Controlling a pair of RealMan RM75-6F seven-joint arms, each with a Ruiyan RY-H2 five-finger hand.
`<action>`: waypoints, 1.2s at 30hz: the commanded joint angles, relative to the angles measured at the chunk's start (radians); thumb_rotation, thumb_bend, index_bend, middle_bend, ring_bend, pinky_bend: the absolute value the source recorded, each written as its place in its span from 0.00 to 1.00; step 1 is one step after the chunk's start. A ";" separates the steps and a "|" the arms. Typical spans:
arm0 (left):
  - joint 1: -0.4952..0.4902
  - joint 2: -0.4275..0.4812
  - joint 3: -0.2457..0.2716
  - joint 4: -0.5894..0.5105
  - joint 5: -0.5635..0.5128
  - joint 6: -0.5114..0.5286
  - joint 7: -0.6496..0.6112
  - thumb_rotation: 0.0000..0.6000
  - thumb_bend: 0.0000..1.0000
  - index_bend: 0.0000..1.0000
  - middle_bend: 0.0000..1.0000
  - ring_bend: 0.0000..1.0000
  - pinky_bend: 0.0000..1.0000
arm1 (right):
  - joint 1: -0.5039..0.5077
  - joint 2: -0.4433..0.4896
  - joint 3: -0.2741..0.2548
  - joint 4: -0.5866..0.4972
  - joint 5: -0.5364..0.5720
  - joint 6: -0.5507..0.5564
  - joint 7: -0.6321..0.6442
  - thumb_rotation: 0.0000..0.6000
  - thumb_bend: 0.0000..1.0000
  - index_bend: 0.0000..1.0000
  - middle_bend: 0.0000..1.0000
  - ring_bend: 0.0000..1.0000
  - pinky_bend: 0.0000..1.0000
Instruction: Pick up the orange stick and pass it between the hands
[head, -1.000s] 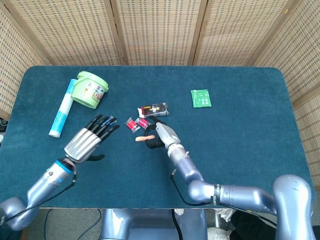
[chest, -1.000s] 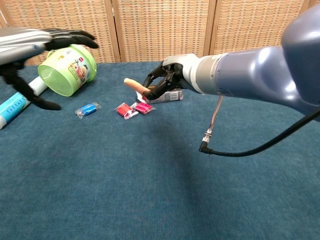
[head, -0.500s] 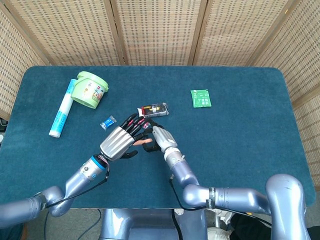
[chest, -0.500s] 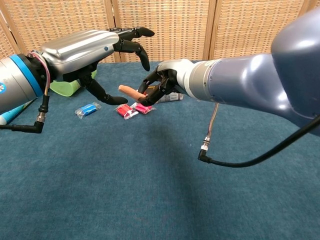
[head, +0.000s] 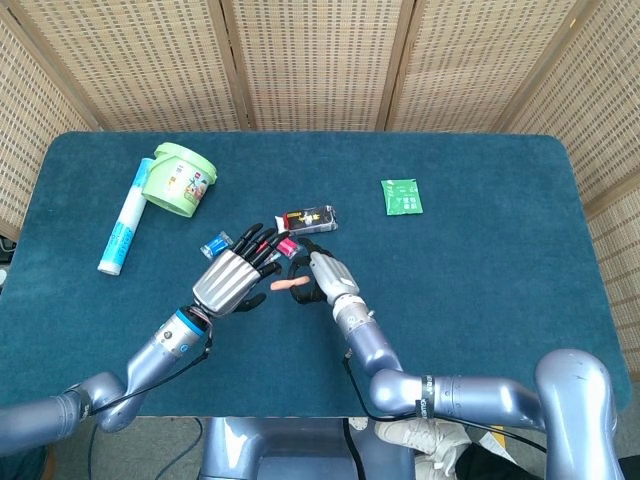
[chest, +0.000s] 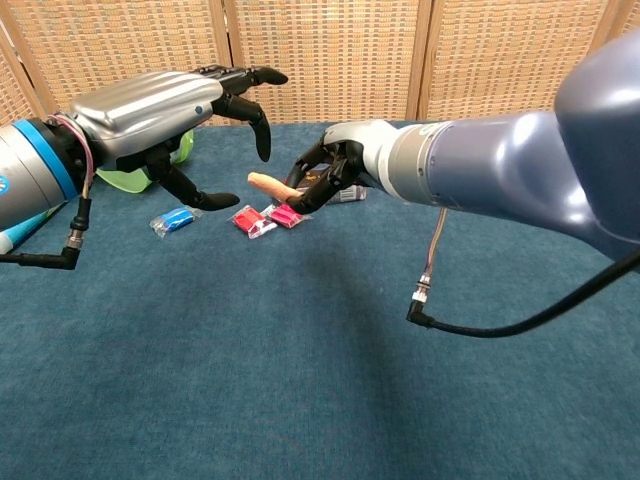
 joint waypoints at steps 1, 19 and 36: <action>-0.006 -0.017 0.003 0.023 0.001 0.005 -0.004 1.00 0.32 0.43 0.00 0.00 0.00 | -0.001 -0.002 -0.003 0.002 -0.002 -0.003 0.000 1.00 0.61 0.69 0.10 0.00 0.00; -0.034 -0.067 0.008 0.047 -0.032 -0.002 0.030 1.00 0.35 0.46 0.00 0.00 0.00 | -0.014 -0.001 -0.008 0.016 -0.022 -0.023 0.010 1.00 0.61 0.70 0.10 0.00 0.00; -0.064 -0.126 0.004 0.074 -0.075 -0.031 0.065 1.00 0.36 0.48 0.00 0.00 0.00 | -0.026 0.001 -0.013 0.022 -0.035 -0.040 0.026 1.00 0.61 0.70 0.10 0.00 0.00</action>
